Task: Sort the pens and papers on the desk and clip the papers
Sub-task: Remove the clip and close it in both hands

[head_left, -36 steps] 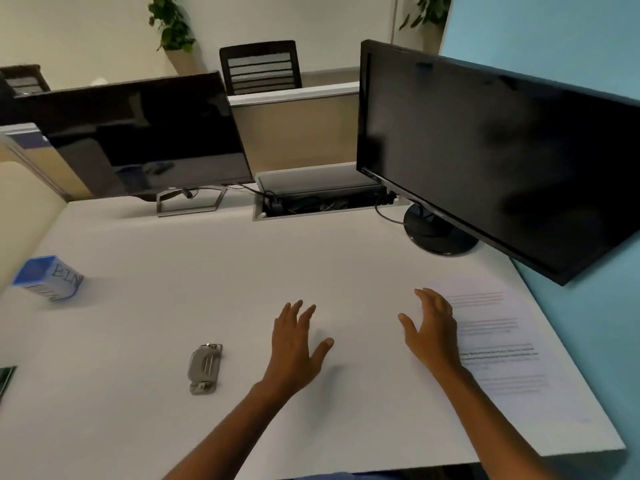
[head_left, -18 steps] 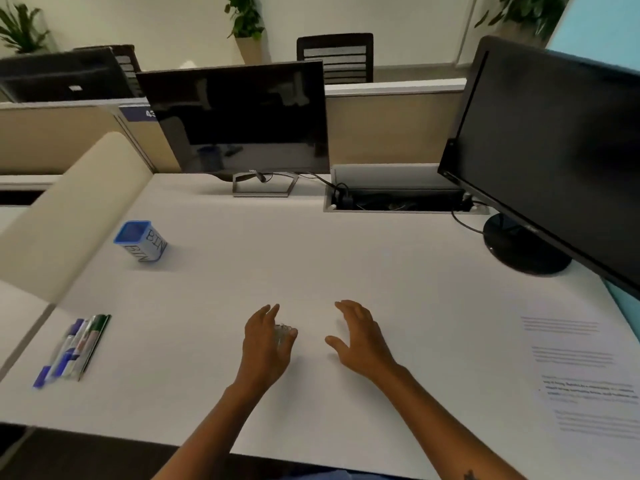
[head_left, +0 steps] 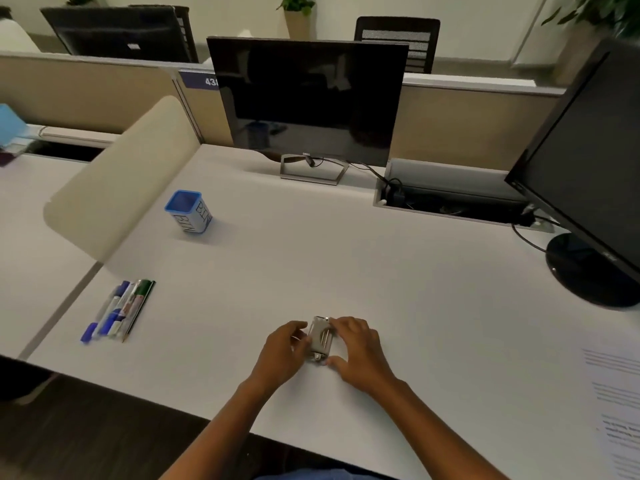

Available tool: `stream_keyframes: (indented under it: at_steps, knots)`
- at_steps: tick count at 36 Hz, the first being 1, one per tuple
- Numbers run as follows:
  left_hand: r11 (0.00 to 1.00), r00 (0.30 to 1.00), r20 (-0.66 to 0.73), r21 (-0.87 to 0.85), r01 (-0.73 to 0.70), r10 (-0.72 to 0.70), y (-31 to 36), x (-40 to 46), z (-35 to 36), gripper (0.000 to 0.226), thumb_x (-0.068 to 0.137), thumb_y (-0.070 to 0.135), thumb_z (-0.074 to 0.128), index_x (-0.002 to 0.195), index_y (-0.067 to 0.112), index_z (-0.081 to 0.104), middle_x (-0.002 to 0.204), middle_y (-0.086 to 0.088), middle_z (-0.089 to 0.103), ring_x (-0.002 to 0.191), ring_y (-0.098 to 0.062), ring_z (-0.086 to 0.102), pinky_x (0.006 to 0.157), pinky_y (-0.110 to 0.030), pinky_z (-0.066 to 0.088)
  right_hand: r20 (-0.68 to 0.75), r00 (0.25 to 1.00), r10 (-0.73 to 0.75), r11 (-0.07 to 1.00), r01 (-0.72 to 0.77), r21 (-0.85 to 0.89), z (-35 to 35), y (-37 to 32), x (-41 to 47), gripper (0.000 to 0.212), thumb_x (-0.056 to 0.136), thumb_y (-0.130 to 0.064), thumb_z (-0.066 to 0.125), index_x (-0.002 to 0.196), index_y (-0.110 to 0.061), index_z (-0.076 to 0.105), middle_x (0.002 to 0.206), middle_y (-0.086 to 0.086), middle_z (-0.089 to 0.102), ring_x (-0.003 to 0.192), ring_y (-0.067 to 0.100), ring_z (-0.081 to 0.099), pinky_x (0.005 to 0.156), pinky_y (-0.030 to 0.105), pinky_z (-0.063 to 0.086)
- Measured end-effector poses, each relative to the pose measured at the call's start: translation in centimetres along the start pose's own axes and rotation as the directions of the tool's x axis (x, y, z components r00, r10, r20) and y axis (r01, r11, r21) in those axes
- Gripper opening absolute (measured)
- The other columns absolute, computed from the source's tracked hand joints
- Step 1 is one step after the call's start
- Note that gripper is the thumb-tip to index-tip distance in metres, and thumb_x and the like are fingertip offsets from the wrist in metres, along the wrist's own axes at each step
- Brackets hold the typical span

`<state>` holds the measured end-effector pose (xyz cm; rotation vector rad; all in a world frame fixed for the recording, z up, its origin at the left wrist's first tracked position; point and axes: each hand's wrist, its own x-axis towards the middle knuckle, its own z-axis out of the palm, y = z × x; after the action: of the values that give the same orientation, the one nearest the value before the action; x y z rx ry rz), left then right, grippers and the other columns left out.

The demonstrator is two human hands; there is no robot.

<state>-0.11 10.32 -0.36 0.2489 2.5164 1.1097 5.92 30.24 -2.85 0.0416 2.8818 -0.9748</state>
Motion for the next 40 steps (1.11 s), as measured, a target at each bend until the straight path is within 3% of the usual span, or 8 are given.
stream_keyframes:
  at_steps: [6,10,21,26,33,40]
  knots:
    - [0.999,0.998,0.046,-0.017,-0.038,0.039,-0.6,0.7,-0.4,0.023,0.097,0.019,0.068,0.12,0.018,0.072,0.091,0.006,0.075,0.087,-0.011,0.071,0.089,-0.032,0.058,-0.04,0.999,0.024,1.0,-0.023,0.02,0.4,-0.3,-0.1,0.077,0.082,-0.039,0.078,0.151,-0.026,0.048,0.137,-0.01,0.054,0.13,0.013,0.047,0.11,0.032,0.038]
    - [0.997,0.995,0.086,-0.051,-0.051,0.056,-0.9,1.0,-0.8,0.028,0.096,0.019,0.07,0.124,0.021,0.069,0.089,0.008,0.075,0.085,-0.008,0.072,0.084,-0.023,0.058,-0.064,0.997,0.041,0.999,-0.04,0.014,0.8,-0.6,-0.2,0.077,0.08,-0.038,0.078,0.151,-0.028,0.049,0.135,-0.011,0.055,0.127,0.011,0.047,0.109,0.03,0.038]
    - [0.995,0.974,0.21,-0.077,-0.07,0.085,-1.3,2.5,-2.0,0.032,0.094,0.012,0.066,0.123,0.024,0.071,0.088,0.005,0.077,0.08,-0.01,0.074,0.082,-0.034,0.062,-0.11,0.99,0.087,0.994,-0.078,0.08,1.6,-1.7,0.1,0.071,0.077,-0.037,0.081,0.144,-0.028,0.059,0.123,-0.015,0.057,0.121,0.009,0.047,0.105,0.032,0.042]
    - [0.986,0.969,0.207,-0.125,-0.107,0.131,-1.4,2.9,-4.0,0.035,0.094,0.009,0.066,0.124,0.025,0.072,0.085,0.004,0.078,0.077,-0.011,0.075,0.083,-0.037,0.062,-0.155,0.982,0.108,0.989,-0.091,0.116,1.5,-3.7,1.1,0.074,0.077,-0.023,0.086,0.146,-0.024,0.059,0.124,-0.007,0.059,0.121,0.014,0.048,0.104,0.03,0.047]
    - [0.979,0.973,0.176,-0.162,-0.124,0.152,-2.8,3.5,-8.4,0.04,0.095,0.006,0.065,0.131,0.021,0.072,0.087,0.002,0.079,0.079,-0.013,0.076,0.086,-0.039,0.063,-0.144,0.988,0.058,0.997,-0.048,0.066,2.0,-7.6,3.9,0.074,0.08,-0.025,0.086,0.148,-0.022,0.056,0.126,-0.005,0.059,0.12,0.017,0.049,0.103,0.033,0.047]
    - [0.98,0.989,0.118,-0.187,-0.065,0.088,-6.4,3.5,-13.5,0.041,0.096,0.003,0.063,0.132,0.021,0.071,0.086,0.0,0.079,0.078,-0.013,0.077,0.086,-0.038,0.063,-0.085,0.996,0.009,0.997,-0.003,0.072,4.7,-12.5,7.6,0.072,0.082,-0.023,0.085,0.148,-0.018,0.056,0.126,-0.003,0.059,0.118,0.017,0.049,0.102,0.031,0.048]
